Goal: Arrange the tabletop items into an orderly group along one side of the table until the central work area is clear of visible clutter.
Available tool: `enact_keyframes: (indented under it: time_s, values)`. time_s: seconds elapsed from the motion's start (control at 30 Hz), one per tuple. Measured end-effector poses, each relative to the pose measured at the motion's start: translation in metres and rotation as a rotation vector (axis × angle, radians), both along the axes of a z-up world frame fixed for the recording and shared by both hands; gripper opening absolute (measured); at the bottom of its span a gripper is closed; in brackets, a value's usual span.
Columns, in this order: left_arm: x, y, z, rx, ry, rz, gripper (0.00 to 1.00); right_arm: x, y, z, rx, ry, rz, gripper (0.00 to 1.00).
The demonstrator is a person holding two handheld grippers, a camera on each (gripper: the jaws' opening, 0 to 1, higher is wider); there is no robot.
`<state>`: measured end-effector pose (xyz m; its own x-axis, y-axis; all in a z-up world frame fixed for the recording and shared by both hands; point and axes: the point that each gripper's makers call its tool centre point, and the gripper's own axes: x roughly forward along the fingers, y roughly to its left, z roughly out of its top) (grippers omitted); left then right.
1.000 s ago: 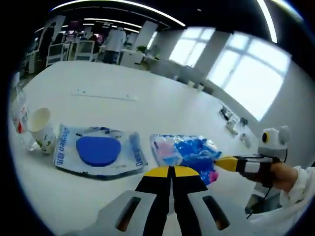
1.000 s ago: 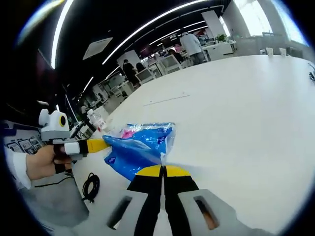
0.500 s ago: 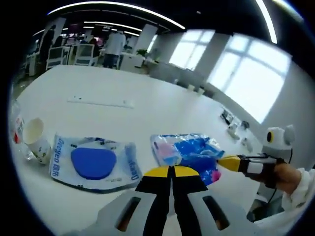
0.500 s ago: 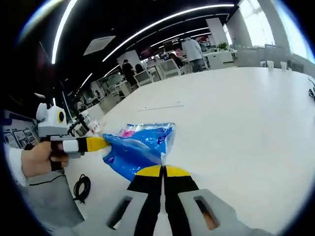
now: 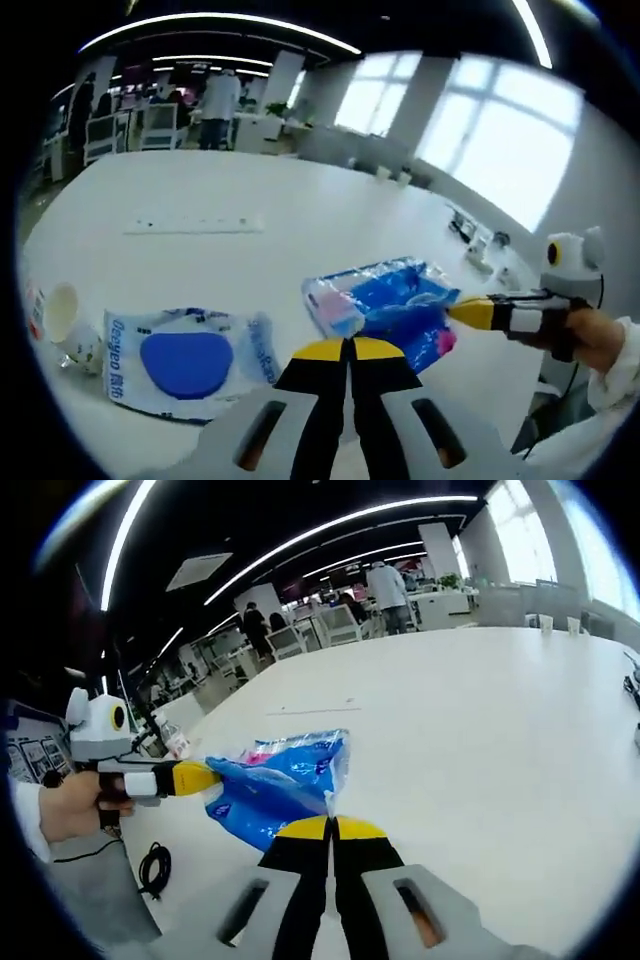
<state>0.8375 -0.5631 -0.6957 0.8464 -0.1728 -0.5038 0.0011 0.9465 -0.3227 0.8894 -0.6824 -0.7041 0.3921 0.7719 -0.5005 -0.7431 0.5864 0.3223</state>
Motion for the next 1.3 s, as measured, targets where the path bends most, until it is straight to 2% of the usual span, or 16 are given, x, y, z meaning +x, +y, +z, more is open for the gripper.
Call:
enact_keyframes:
  time_s: [0.4, 0.67, 0.9, 1.03, 1.17, 1.3]
  values:
    - [0.012, 0.01, -0.018, 0.014, 0.041, 0.003, 0.0, 0.011, 0.008, -0.017, -0.023, 0.022, 0.012, 0.0]
    - [0.021, 0.016, -0.039, 0.018, 0.078, -0.005, 0.0, 0.019, 0.012, -0.028, -0.048, 0.038, 0.019, 0.0]
    - [0.026, 0.022, -0.052, 0.007, 0.103, 0.009, 0.0, 0.028, 0.018, -0.044, -0.062, 0.065, 0.025, 0.0]
    - [0.025, 0.023, -0.062, 0.032, 0.123, 0.006, 0.0, 0.028, 0.023, -0.056, -0.078, 0.075, 0.037, 0.0]
    - [0.028, 0.024, -0.069, 0.027, 0.133, 0.011, 0.0, 0.031, 0.022, -0.066, -0.089, 0.094, 0.029, 0.0]
    - [0.031, 0.023, -0.072, 0.018, 0.131, 0.01, 0.0, 0.034, 0.02, -0.069, -0.095, 0.103, 0.022, 0.0]
